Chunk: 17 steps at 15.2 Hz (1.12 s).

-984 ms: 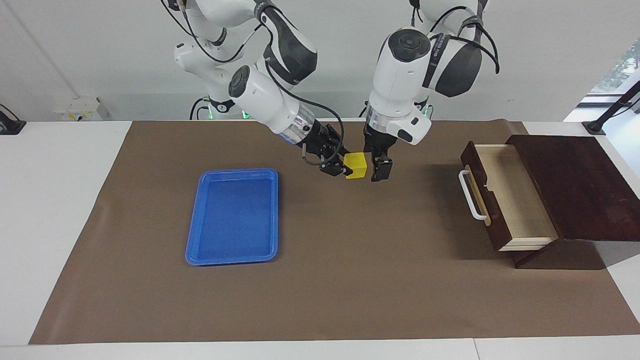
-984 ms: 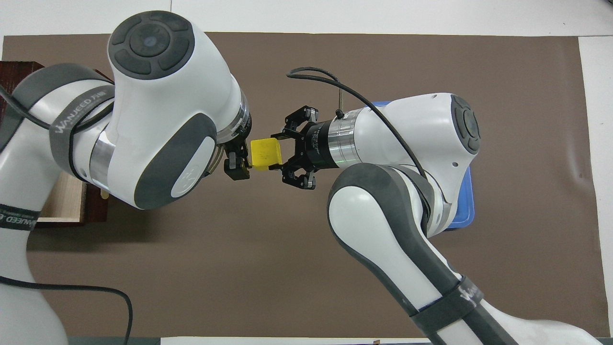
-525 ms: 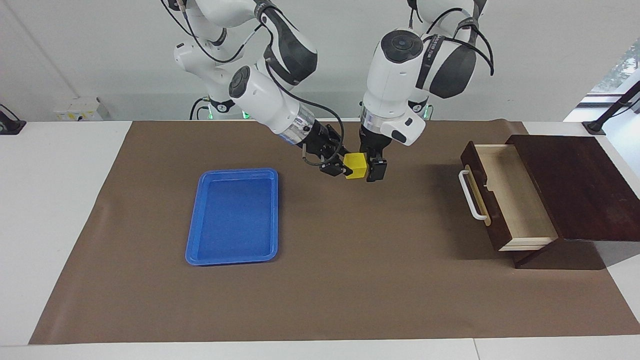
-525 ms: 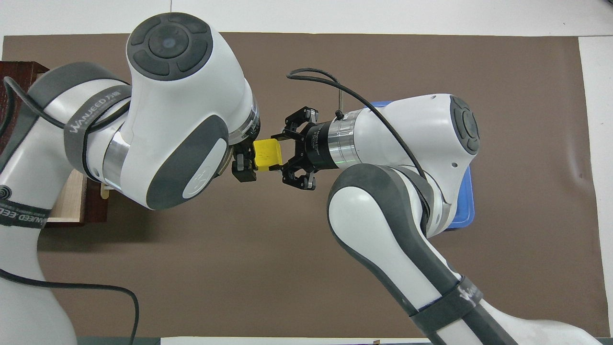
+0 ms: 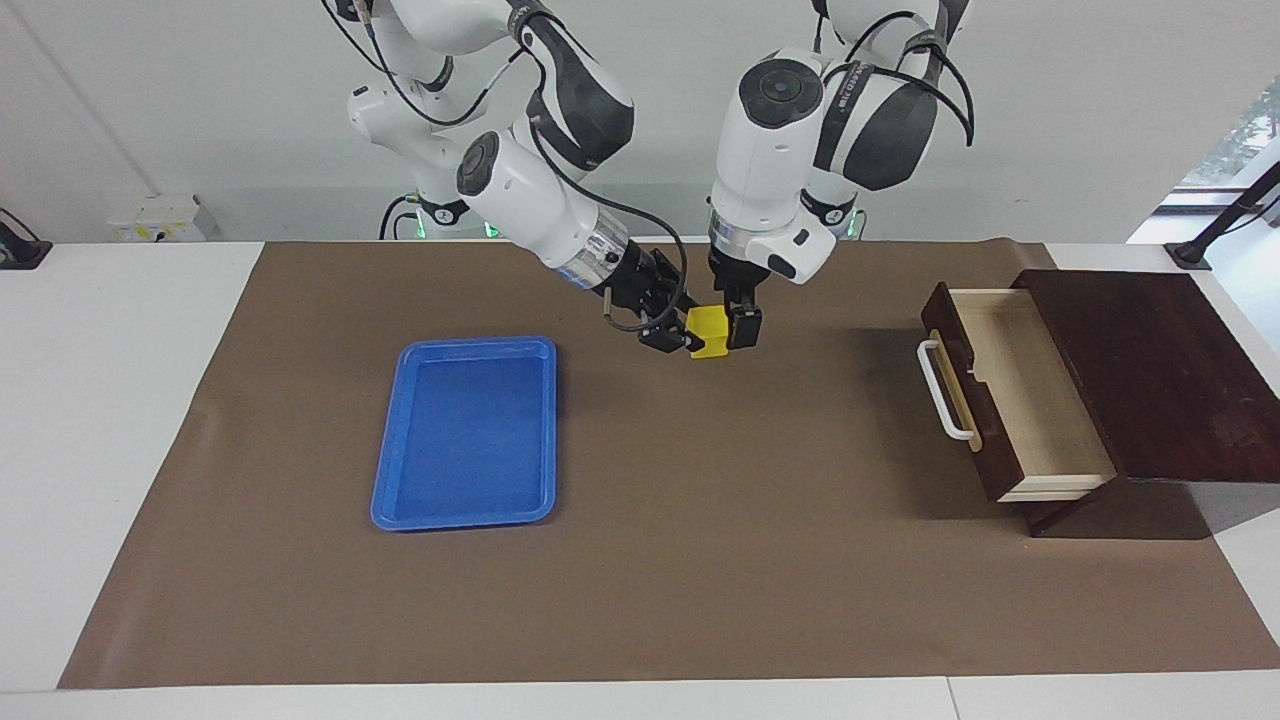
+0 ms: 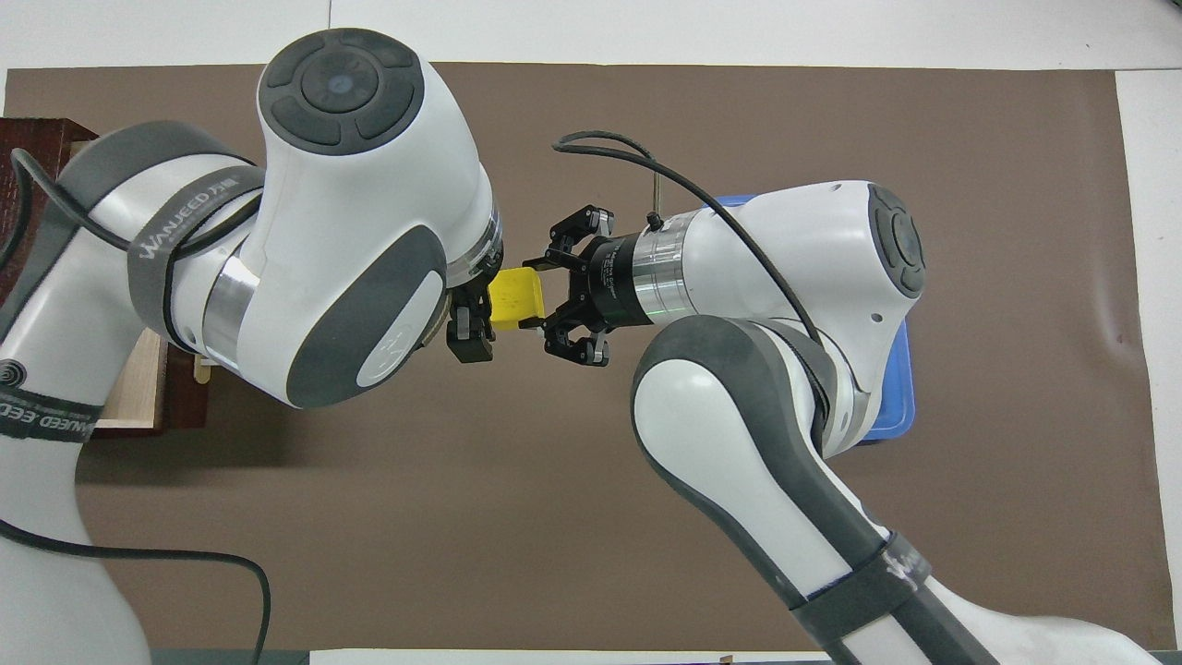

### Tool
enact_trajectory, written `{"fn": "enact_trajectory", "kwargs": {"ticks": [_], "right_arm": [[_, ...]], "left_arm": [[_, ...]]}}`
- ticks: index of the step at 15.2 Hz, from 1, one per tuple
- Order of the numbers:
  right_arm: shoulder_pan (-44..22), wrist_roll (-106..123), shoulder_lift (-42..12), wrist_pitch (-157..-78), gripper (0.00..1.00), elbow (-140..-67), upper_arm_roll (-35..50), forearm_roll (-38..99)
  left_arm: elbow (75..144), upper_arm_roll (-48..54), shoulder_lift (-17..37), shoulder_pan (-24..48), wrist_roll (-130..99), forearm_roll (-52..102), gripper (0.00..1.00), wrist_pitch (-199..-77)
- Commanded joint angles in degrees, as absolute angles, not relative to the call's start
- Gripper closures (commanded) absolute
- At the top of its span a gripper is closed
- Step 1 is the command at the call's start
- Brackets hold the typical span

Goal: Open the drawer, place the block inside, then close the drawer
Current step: 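Close the left gripper on the yellow block held by the right gripper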

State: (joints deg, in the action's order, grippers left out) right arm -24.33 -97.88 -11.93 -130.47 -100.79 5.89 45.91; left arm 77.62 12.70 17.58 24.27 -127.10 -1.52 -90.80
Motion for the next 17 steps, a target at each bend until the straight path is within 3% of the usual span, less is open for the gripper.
{"fn": "enact_trajectory", "kwargs": {"ticks": [1,9,11,12,13,14,15,17], "right_arm": [[-23.73,-98.00,-10.90,-130.78,1.00,-101.69,6.06,46.67],[-23.73,-98.00,-10.99,-130.69,1.00,-101.60,6.06,46.67],[-23.73,-98.00,-10.99,-130.69,1.00,-101.60,6.06,46.67],[-23.73,-98.00,-10.99,-130.69,1.00,-101.60,6.06,46.76],[-23.73,-98.00,-10.99,-130.69,1.00,-101.60,6.06,46.76],[-23.73,-98.00,-10.99,-130.69,1.00,-101.60,6.06,46.76],[-23.73,-98.00,-10.99,-130.69,1.00,-101.60,6.06,46.76],[-23.73,-98.00,-10.99,-130.69,1.00,-101.60,6.06,46.76]], "left_arm": [[77.43,11.95,17.84,25.58,-128.76,-2.55,0.00,-90.52],[81.65,11.95,16.17,25.75,-129.20,-2.64,0.00,-95.36],[81.65,11.95,16.17,25.75,-129.20,-2.64,0.07,-95.54],[81.65,11.95,16.17,25.75,-129.20,-2.64,0.18,-95.71],[81.56,11.95,16.17,25.75,-129.11,-2.64,0.37,-95.80],[81.56,11.95,16.17,25.75,-129.11,-2.72,0.62,-95.89],[81.48,11.95,16.17,25.75,-129.02,-2.72,0.99,-96.24],[81.47,12.04,16.26,25.75,-128.94,-2.72,1.00,-97.37]]}}
